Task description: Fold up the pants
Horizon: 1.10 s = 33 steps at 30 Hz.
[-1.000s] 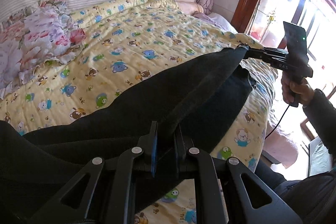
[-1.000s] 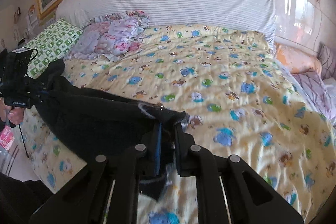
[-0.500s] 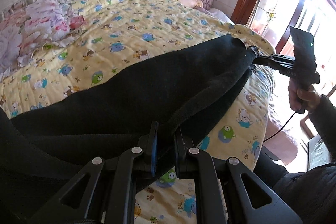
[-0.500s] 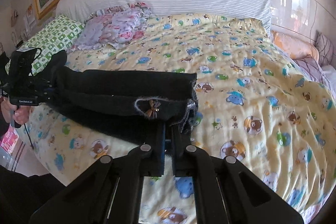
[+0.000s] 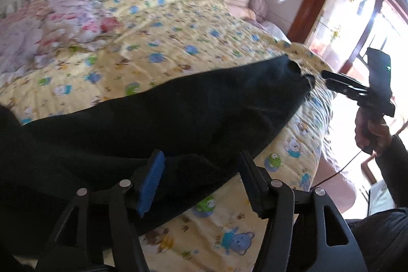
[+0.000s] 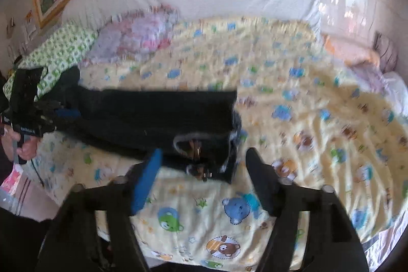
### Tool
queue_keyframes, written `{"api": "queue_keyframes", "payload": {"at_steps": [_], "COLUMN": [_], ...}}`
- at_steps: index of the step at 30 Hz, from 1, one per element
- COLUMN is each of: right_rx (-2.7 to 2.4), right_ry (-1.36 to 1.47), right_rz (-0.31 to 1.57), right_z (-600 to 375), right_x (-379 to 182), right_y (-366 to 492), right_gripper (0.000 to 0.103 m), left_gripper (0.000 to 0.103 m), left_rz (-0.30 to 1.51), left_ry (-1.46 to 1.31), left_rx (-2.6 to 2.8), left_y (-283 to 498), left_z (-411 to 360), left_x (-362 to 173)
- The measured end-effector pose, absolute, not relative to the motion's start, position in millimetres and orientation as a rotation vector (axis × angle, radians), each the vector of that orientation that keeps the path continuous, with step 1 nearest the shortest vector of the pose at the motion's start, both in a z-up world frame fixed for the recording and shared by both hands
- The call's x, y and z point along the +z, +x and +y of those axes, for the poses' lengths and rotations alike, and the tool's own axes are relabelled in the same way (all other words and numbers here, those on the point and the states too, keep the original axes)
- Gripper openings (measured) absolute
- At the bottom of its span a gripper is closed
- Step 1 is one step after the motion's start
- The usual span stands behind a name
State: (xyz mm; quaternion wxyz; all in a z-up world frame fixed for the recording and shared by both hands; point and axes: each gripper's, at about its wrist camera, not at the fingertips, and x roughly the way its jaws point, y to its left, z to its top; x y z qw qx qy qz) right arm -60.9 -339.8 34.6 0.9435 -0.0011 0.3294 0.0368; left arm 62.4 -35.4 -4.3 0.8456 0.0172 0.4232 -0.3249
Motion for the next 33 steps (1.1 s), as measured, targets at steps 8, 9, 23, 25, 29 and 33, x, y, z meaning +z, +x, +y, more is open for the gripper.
{"api": "queue_keyframes", "payload": {"at_steps": [8,9,23,25,29,33], "right_rx": [0.179,0.213,0.47,0.496,0.539,0.59], "right_ry": [0.097,0.107,0.141,0.16,0.167,0.142], "right_rz": [0.634,0.641,0.754,0.76,0.765,0.785], "right_z": [-309,-299,-184,-173,-149,-122], "right_x": [49,46,16,15,15,14], "right_y": [-40,-32,49,57,69,81], "right_gripper": [0.071,0.071,0.071,0.071,0.071,0.071], "left_gripper": [0.063,0.065,0.07,0.07,0.07,0.071], "left_rz": [0.88,0.878,0.835,0.836,0.836,0.834], "left_ry": [-0.116,-0.137,-0.263,-0.274,-0.302,-0.293], "left_rx": [-0.497,-0.464,-0.224,-0.2,-0.157,-0.133], "left_y": [67,69,103,109,121,133], "left_z": [37,48,165,178,201,212], "left_x": [5,6,34,35,37,39]}}
